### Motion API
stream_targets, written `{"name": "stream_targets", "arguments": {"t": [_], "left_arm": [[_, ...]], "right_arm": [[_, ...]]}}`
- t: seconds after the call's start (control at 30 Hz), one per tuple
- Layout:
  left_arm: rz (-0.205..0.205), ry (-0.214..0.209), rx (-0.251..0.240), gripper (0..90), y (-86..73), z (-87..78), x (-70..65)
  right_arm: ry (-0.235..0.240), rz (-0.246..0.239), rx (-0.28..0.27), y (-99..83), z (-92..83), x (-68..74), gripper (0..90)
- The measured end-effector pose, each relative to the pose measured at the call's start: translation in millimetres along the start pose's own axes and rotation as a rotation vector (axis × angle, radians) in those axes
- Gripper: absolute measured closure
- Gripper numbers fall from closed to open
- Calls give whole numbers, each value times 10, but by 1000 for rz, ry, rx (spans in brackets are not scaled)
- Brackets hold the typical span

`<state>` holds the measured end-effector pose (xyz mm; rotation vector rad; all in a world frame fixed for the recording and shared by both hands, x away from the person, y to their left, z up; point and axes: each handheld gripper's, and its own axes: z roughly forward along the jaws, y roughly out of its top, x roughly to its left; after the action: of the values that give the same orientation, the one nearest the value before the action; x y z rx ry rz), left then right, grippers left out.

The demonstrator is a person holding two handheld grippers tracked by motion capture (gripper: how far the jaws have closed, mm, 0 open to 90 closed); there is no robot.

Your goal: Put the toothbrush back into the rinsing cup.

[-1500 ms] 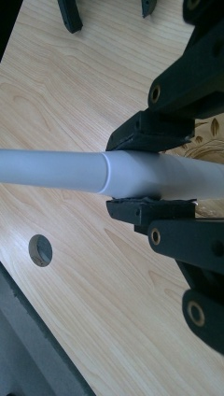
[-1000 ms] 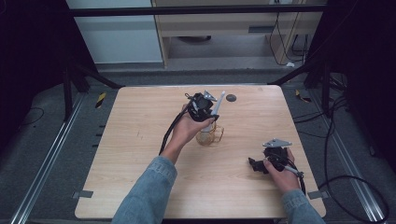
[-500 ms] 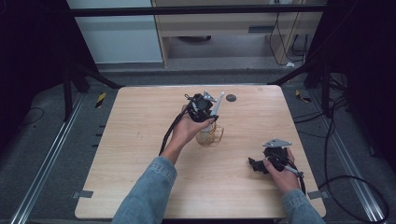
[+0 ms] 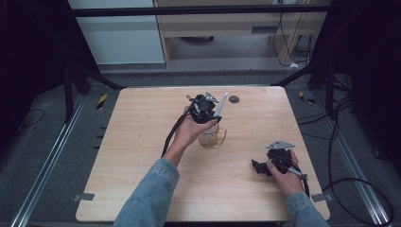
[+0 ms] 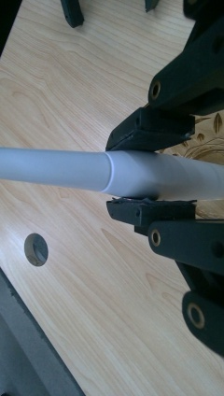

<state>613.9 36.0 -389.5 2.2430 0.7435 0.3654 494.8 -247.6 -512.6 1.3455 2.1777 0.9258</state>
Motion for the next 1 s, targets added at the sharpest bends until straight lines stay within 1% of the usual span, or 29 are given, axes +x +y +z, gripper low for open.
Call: {"name": "stream_targets", "arguments": {"t": [0.1, 0.2, 0.33, 0.47, 0.53, 0.7, 0.8, 0.93, 1.0], "left_arm": [[-2, 11, -14, 637, 10, -25, -2], [4, 14, -12, 618, 9, -40, 1], [0, 19, -20, 607, 5, -53, 6], [3, 26, -29, 567, 9, -78, -6], [13, 34, -33, 550, 14, -101, -17], [26, 35, -34, 466, 24, -150, -49], [19, 37, -36, 404, 30, -175, -59], [22, 52, -45, 302, 43, -217, -94], [16, 55, -54, 241, 51, -233, -109]], "right_arm": [[0, 0, 0, 0, 0, 0, 4], [0, 0, 0, 0, 0, 0, 4], [0, 0, 0, 0, 0, 0, 3], [-1, 0, 1, 0, -1, 0, 3], [-1, 0, 1, 0, -2, 0, 3], [-1, 0, 1, 0, -1, 0, 4], [-1, 0, 1, 0, -2, 0, 4], [0, 0, 0, 0, 0, 0, 3], [0, 0, 0, 0, 0, 0, 3]]}}
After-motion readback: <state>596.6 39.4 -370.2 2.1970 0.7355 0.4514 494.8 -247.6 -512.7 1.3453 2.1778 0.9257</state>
